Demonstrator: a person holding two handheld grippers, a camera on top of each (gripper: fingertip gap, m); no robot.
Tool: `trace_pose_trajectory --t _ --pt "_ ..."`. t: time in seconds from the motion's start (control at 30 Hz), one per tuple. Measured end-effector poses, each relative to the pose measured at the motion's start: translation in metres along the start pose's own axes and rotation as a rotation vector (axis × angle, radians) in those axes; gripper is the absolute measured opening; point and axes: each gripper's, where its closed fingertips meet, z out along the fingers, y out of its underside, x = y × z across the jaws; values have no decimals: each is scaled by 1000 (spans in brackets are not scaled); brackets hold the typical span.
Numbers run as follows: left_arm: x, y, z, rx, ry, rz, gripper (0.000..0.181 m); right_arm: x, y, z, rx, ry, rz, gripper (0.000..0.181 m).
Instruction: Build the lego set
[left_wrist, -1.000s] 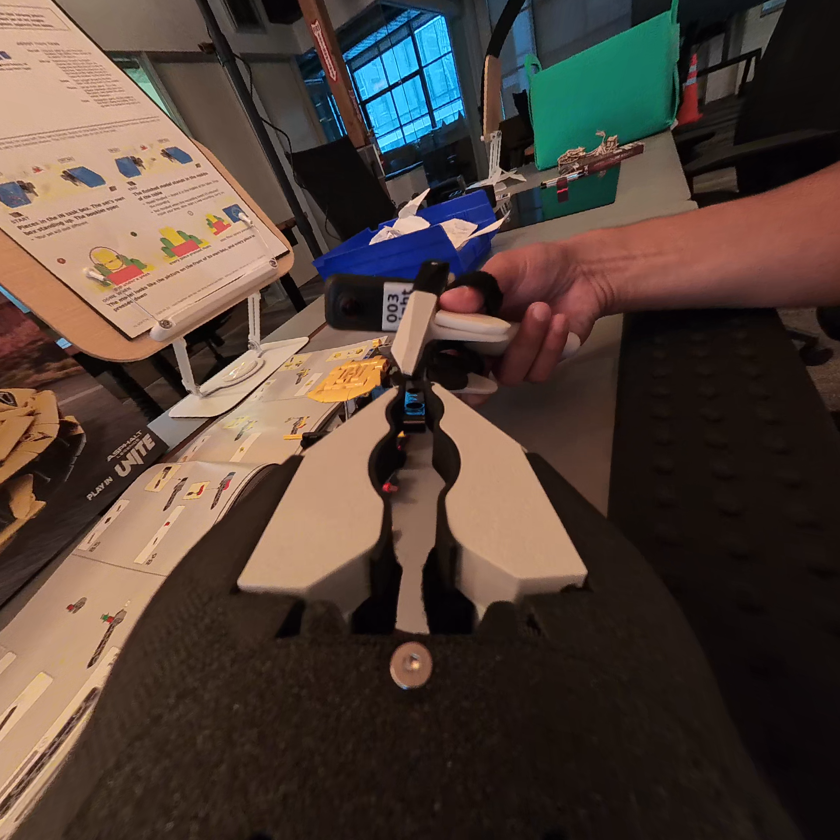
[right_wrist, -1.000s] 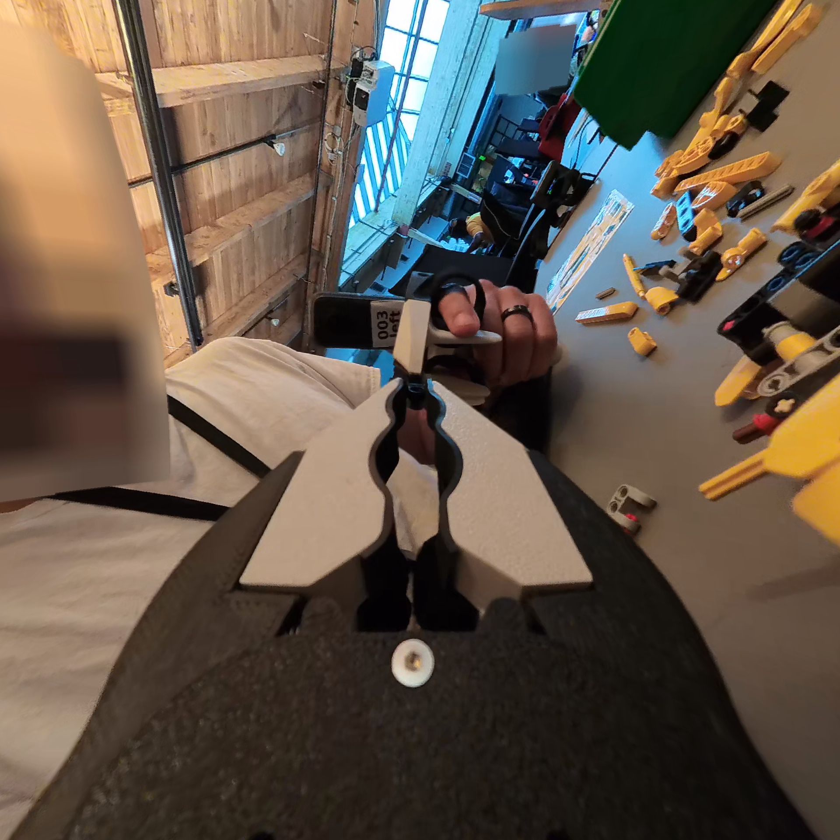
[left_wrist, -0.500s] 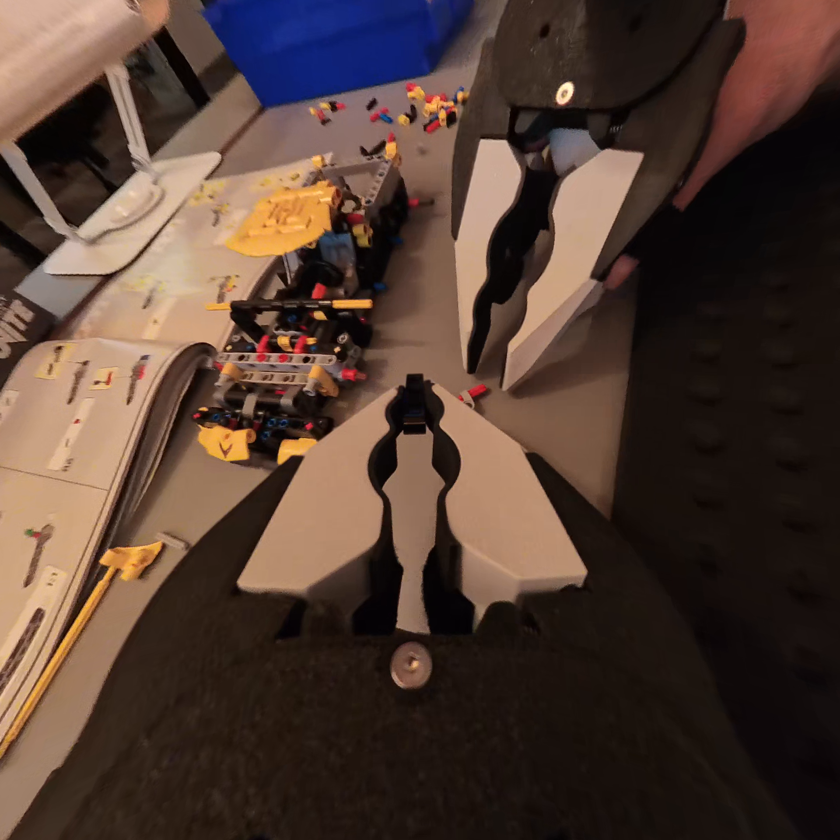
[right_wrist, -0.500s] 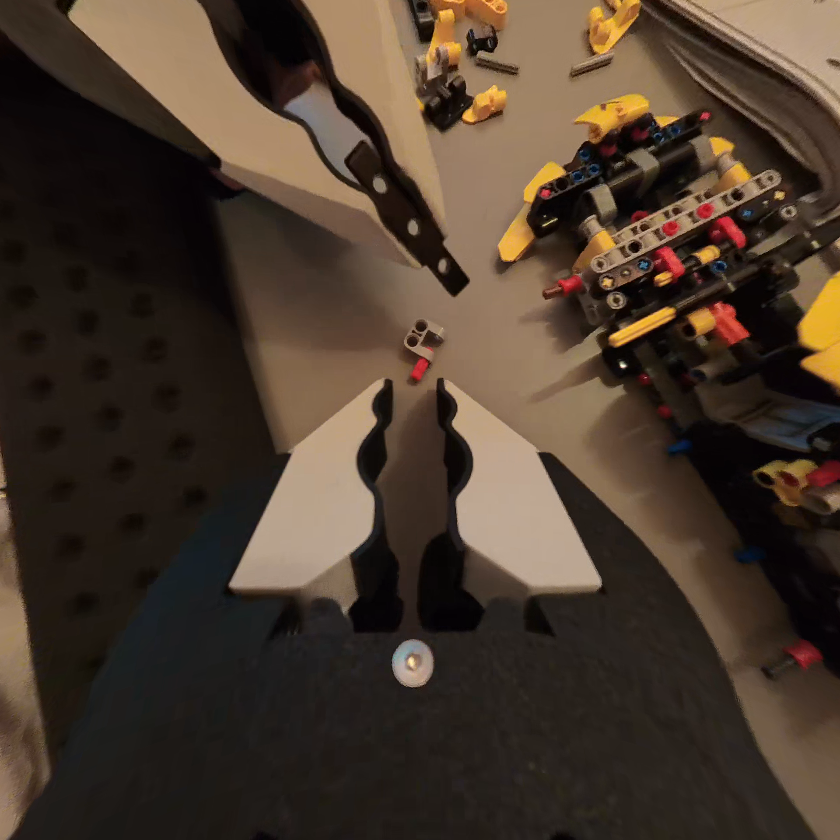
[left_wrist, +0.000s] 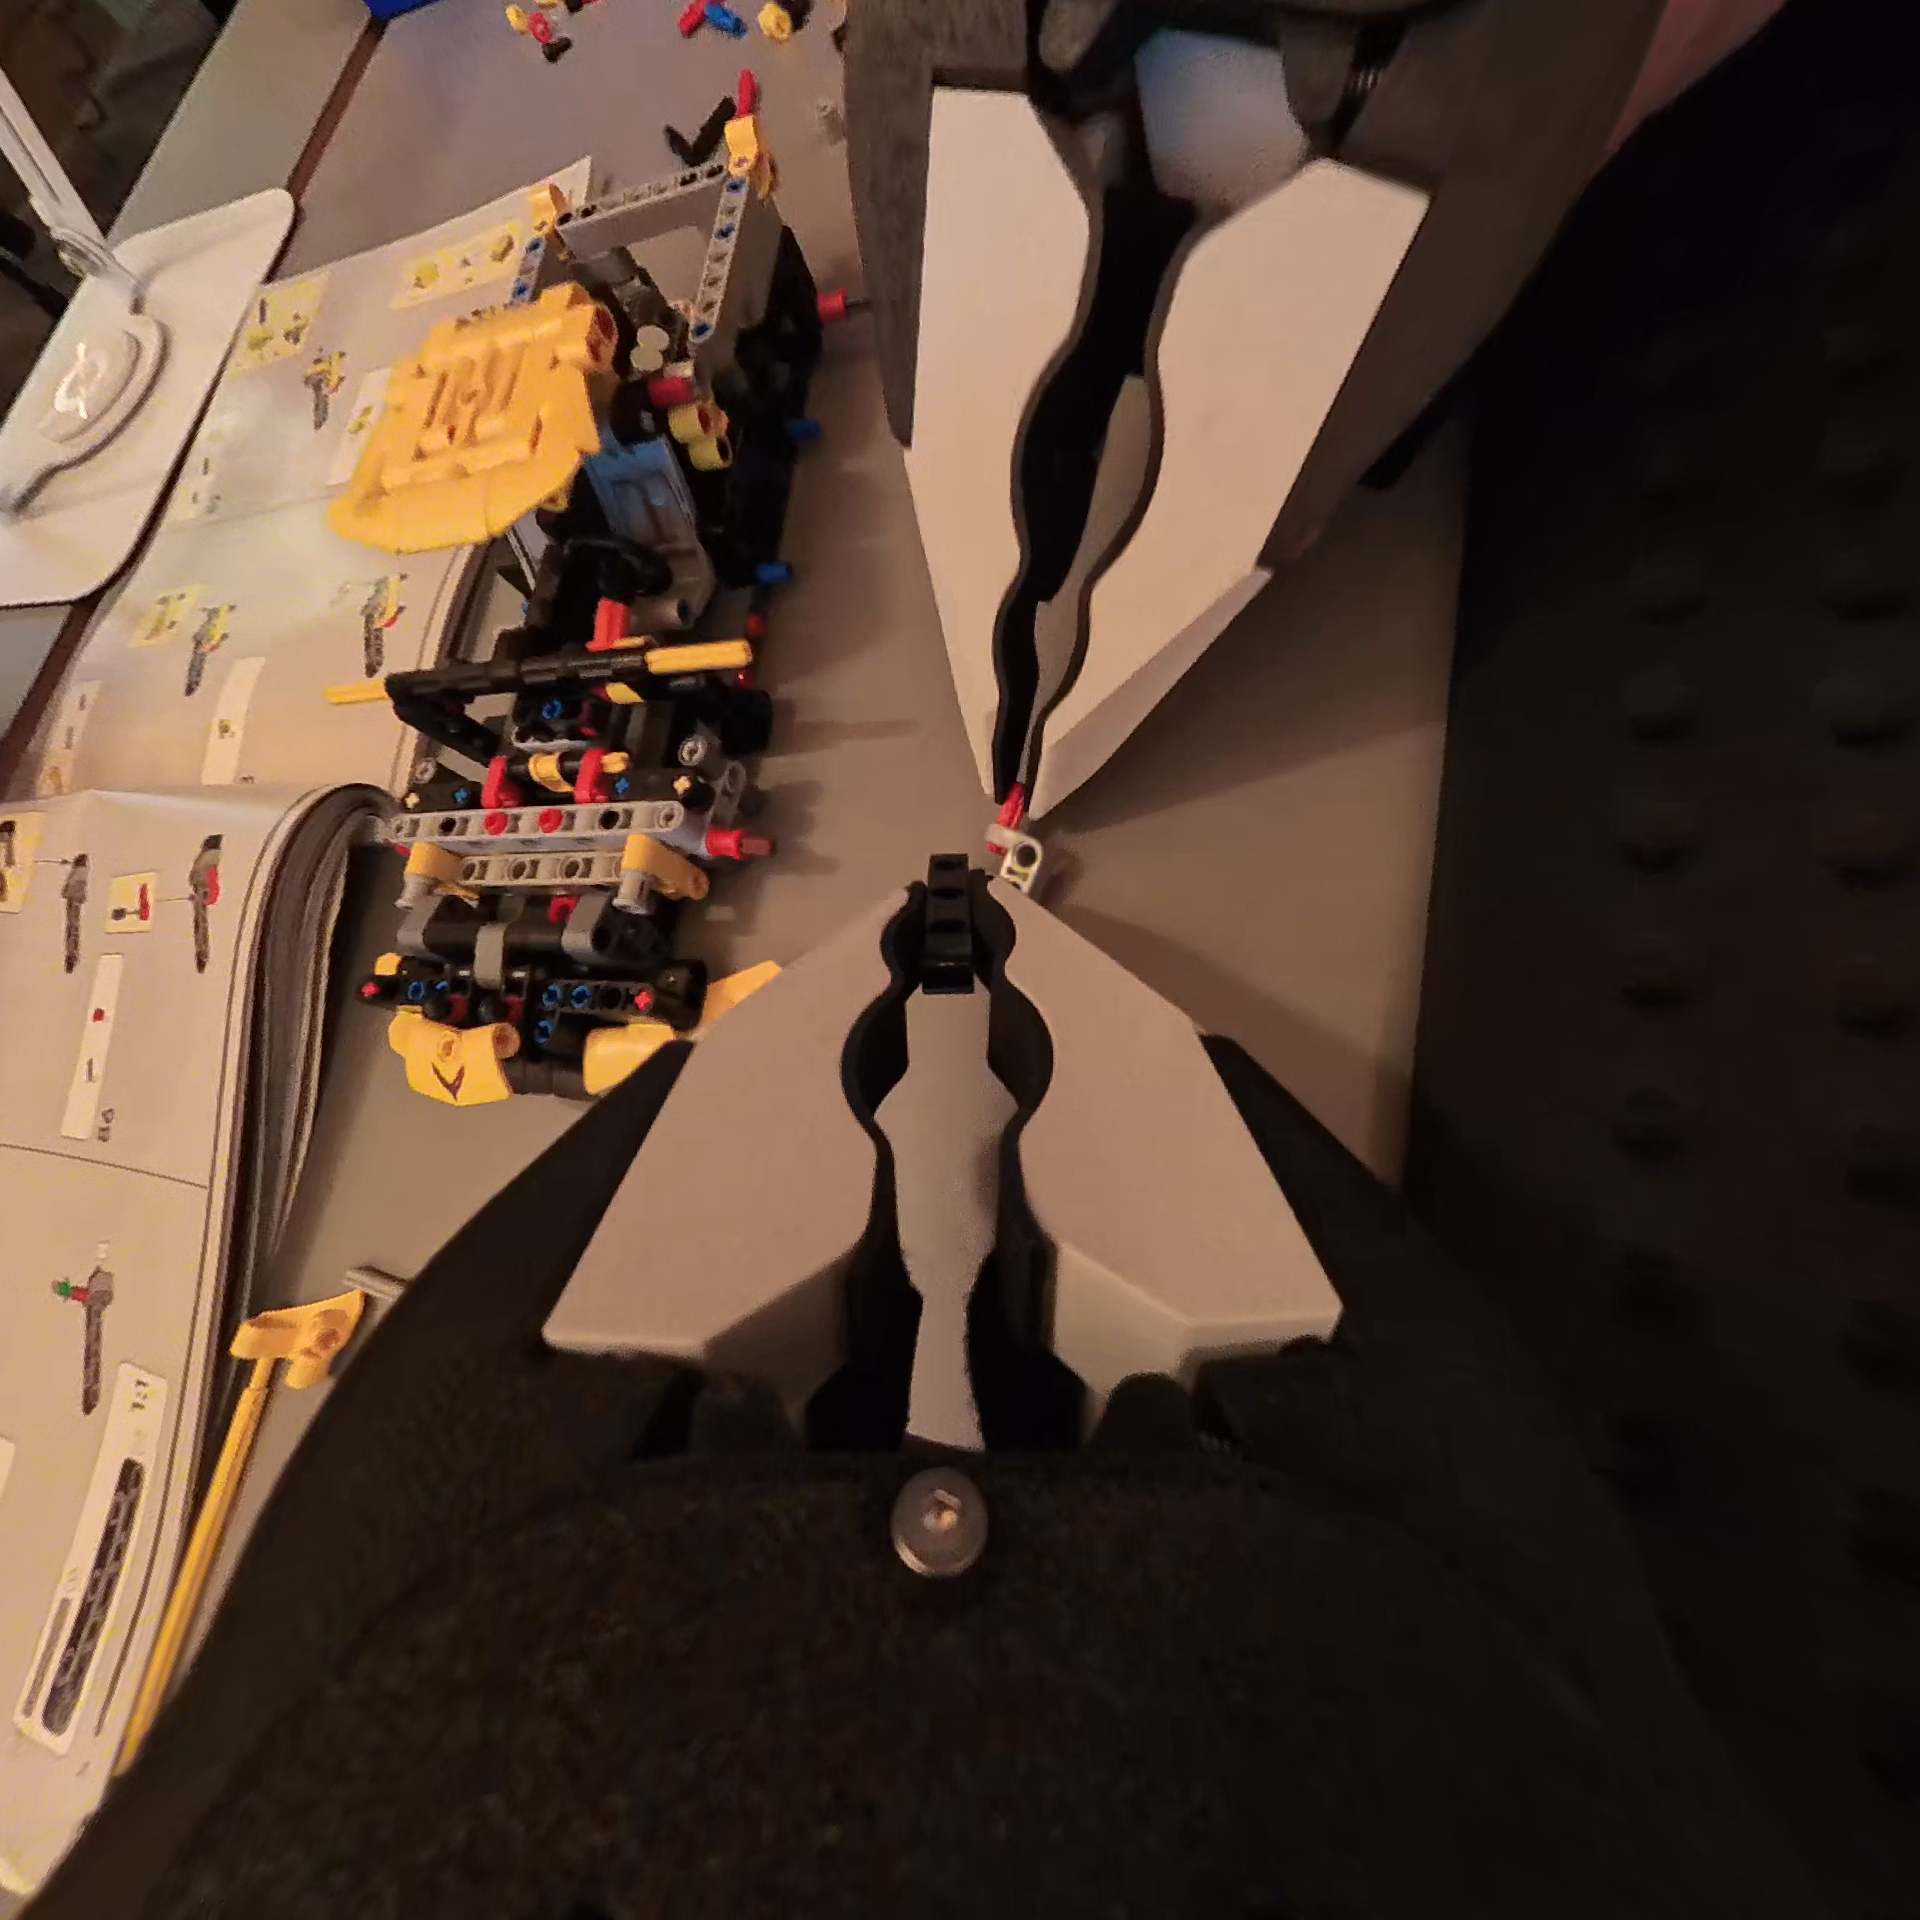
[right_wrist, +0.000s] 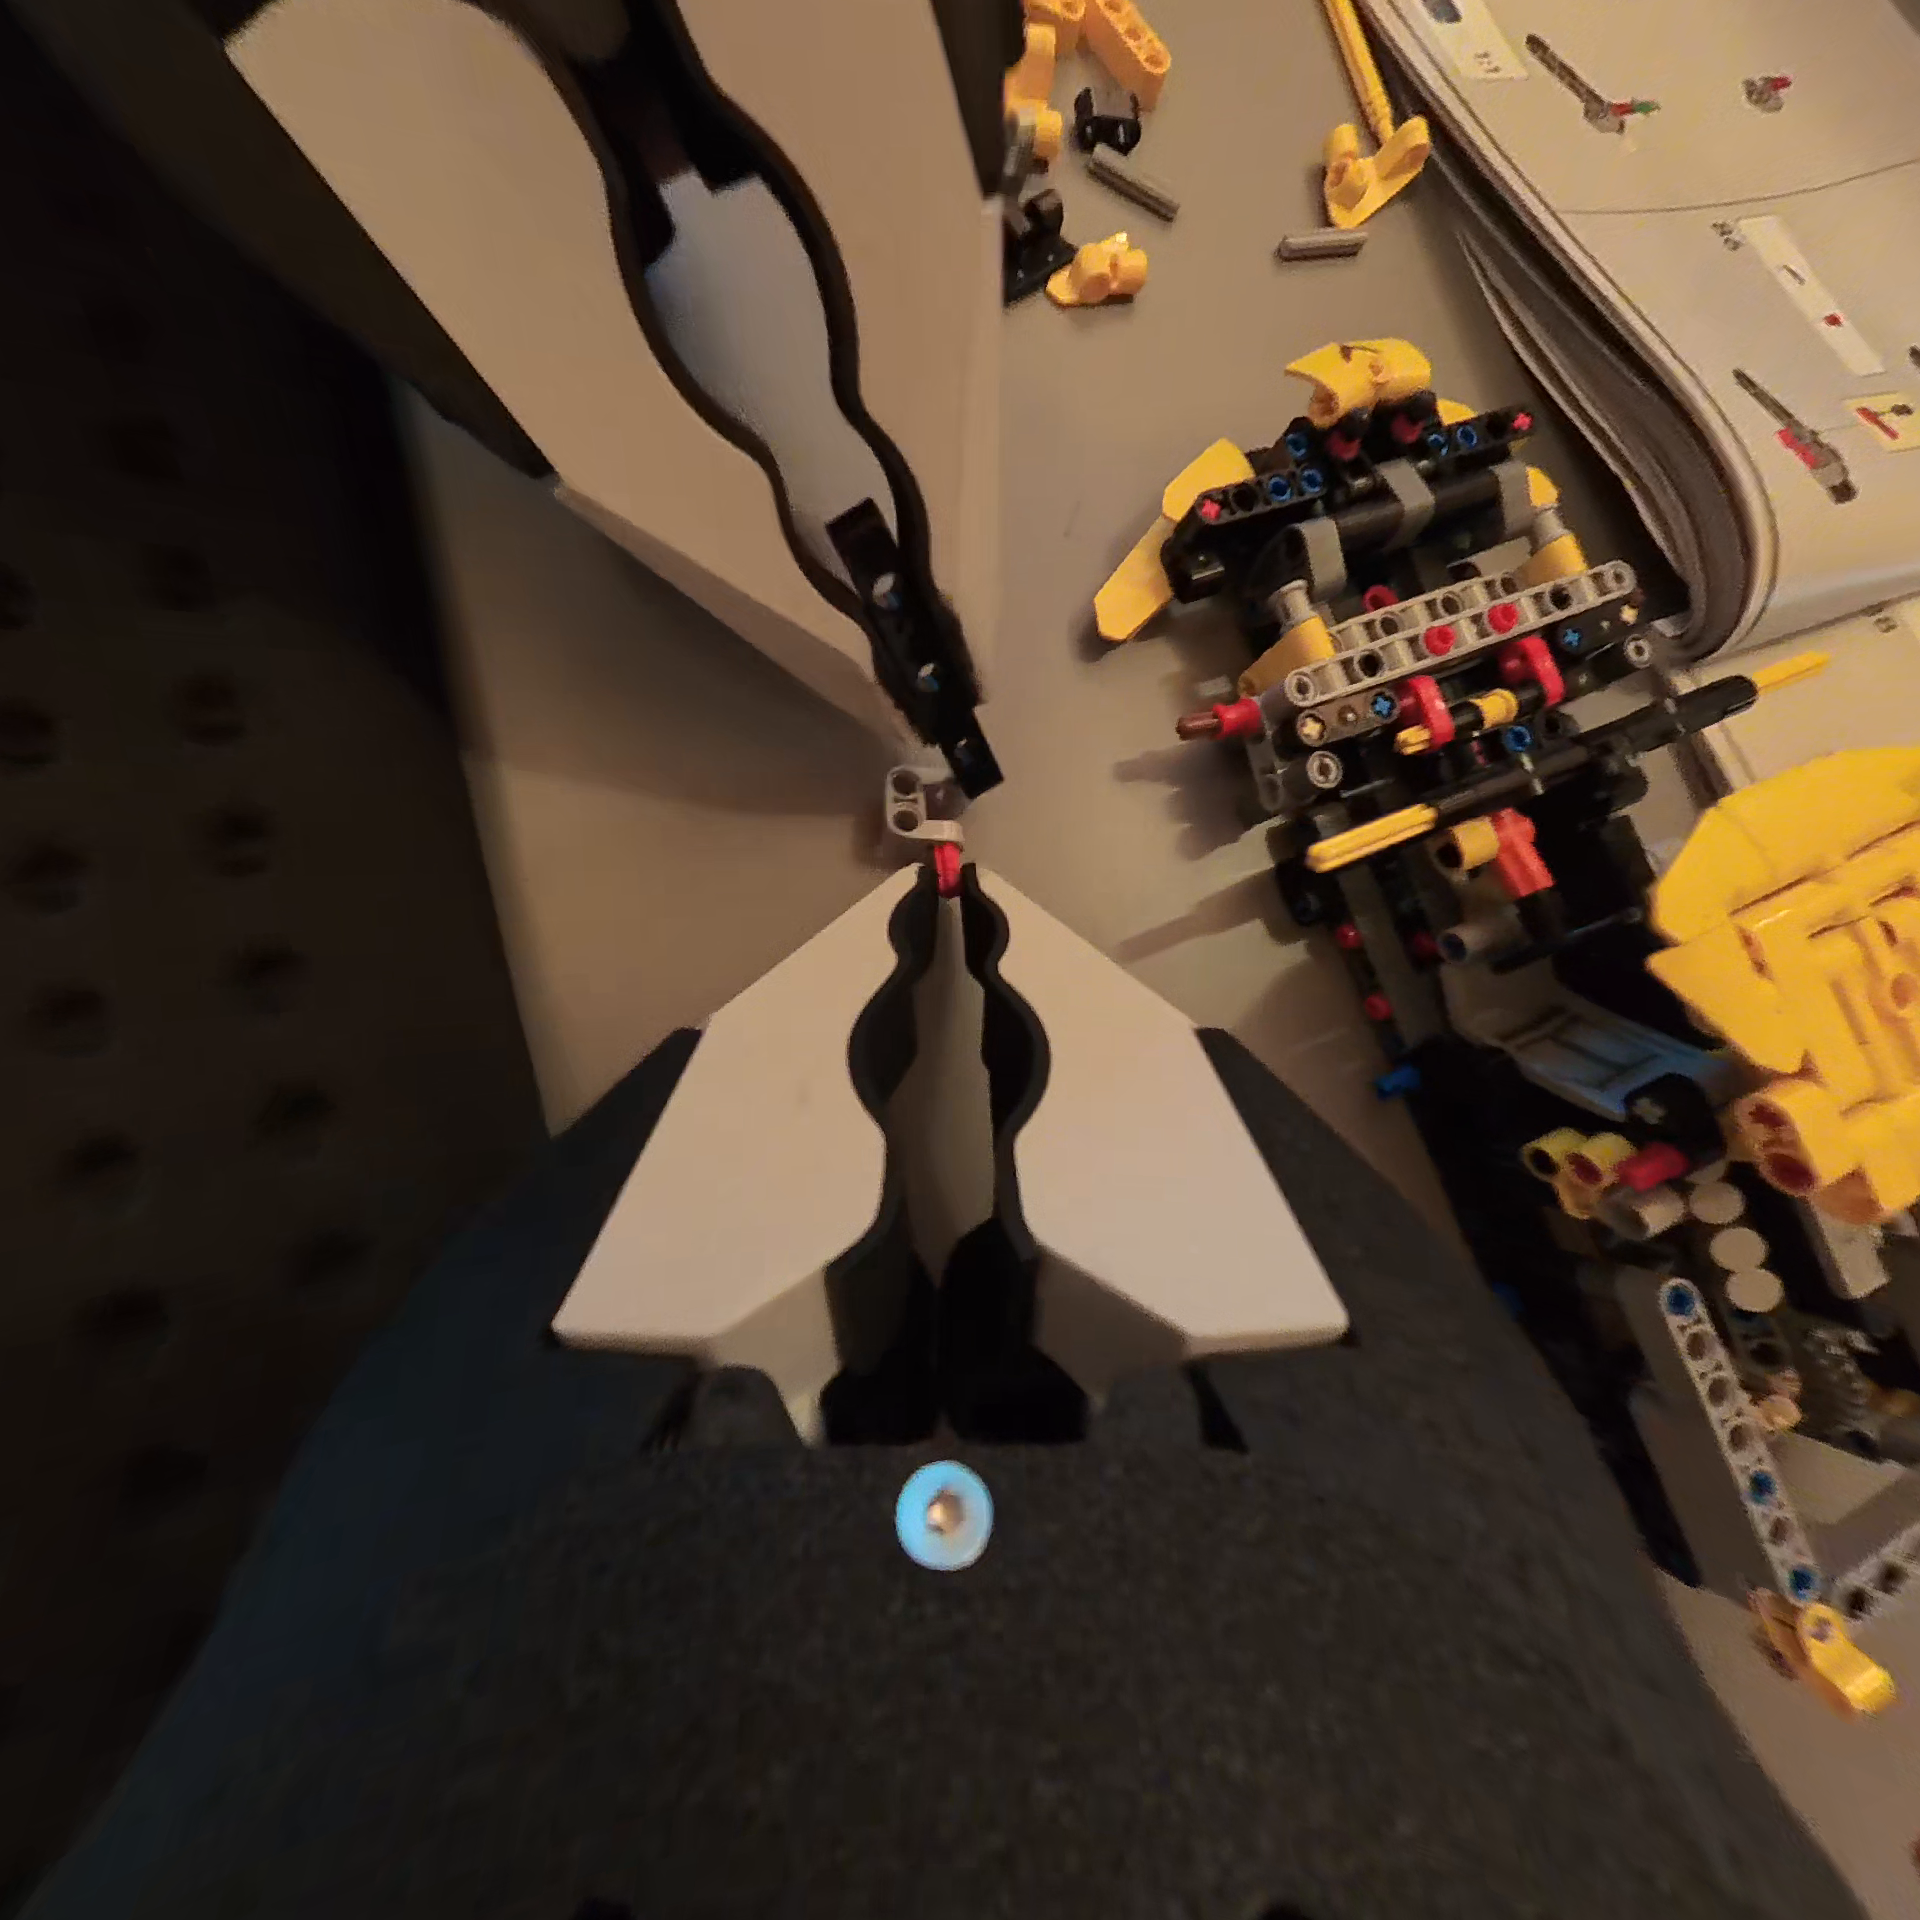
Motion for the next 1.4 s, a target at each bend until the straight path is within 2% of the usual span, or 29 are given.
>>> trace_pose_trajectory --t 0.13,0.5,0.9,1.4 --pt "4 -5 -2 -10 4 1 7 5 -4 -4 -17 64 -122 4" --pt "6 -4 -1 28 40 -34 8 0 -14 -9 35 82 -329 4" --pt "10 -6 3 57 77 -54 8 2 -6 -10 152 -169 -4 4" --pt "21 -6 7 32 111 27 8 -5 4 -19 159 -224 -13 4"
